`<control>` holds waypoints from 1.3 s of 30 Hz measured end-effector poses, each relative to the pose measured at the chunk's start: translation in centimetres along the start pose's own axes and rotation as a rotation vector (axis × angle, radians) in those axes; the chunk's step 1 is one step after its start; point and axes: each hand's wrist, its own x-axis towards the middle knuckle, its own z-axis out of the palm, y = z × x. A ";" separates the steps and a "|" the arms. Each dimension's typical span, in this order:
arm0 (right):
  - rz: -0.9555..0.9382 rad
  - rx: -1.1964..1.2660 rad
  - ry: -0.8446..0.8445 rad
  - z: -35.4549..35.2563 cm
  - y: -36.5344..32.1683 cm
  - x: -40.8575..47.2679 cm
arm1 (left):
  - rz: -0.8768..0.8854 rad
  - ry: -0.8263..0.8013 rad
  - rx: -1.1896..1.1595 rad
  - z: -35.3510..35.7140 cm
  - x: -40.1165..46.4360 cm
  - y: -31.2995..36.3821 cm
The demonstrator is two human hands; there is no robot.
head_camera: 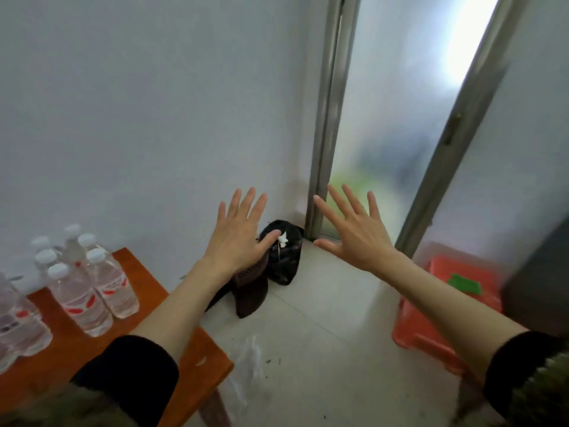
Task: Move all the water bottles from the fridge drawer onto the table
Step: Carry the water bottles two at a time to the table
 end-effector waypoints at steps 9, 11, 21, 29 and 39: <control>0.367 -0.163 -0.041 -6.6 11.0 -19.3 | 0.367 -0.001 -0.212 1.3 -2.9 20.3; 0.437 -0.172 -0.028 -7.5 13.2 -23.3 | 0.443 -0.018 -0.232 1.6 -3.3 24.7; 0.733 -0.191 -0.094 -9.9 26.4 -40.9 | 0.664 -0.146 -0.331 6.2 -5.1 47.5; 0.904 -0.115 -0.181 -10.1 36.3 -52.0 | 0.672 -0.310 -0.381 11.6 -6.4 61.8; 1.022 0.091 -0.275 -5.5 47.4 -57.0 | 0.621 -0.428 -0.568 17.4 -3.0 73.4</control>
